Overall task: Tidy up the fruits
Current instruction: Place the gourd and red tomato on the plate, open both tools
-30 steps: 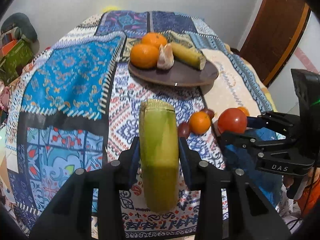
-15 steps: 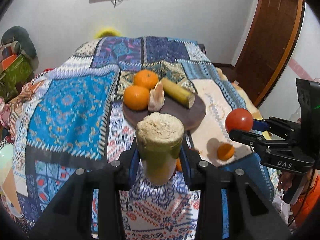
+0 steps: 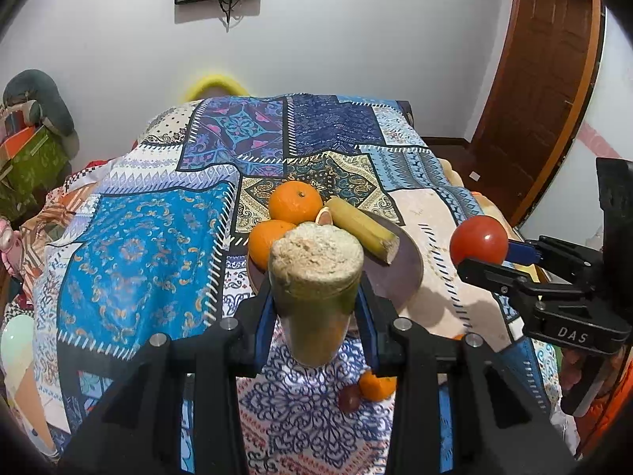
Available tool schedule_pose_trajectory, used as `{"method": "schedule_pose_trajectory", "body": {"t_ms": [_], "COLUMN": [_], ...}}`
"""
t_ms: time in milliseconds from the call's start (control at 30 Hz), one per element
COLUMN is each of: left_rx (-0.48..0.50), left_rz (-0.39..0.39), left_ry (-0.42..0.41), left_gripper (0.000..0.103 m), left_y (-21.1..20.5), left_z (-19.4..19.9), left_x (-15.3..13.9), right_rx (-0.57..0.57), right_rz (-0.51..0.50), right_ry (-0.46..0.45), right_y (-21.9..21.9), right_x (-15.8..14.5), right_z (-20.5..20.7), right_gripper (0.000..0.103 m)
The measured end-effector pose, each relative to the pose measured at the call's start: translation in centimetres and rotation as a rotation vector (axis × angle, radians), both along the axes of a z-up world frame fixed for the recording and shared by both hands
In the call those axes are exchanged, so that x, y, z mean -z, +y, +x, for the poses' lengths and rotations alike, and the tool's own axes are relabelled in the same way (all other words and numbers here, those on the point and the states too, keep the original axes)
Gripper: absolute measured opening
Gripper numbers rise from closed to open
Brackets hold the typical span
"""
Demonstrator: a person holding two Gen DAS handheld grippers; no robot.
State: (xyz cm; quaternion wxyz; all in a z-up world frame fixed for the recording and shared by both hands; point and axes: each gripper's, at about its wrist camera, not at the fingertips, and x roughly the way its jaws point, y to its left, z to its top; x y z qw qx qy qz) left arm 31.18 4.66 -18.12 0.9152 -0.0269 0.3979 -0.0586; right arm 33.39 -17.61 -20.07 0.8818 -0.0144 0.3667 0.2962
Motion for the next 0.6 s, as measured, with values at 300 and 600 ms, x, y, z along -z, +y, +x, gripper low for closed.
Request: {"method": "schedule_pose_trajectory", "body": {"t_ms": [300, 600], "left_rx": [0.021, 0.011], "left_rz": [-0.003, -0.031], "left_ry": [0.033, 0.052], "left_gripper": [0.037, 0.037], "left_y": [-0.7, -0.4], "left_z": [3.4, 5.8], "left_x": [2.0, 3.4], "right_rx": [-0.015, -0.048], "right_rz": [-0.005, -0.072], "right_ry": [0.032, 0.055], "right_y": [1.8, 3.5], "right_x": [2.1, 4.5], "right_z": [2.4, 3.8], "right_gripper": [0.046, 0.046]}}
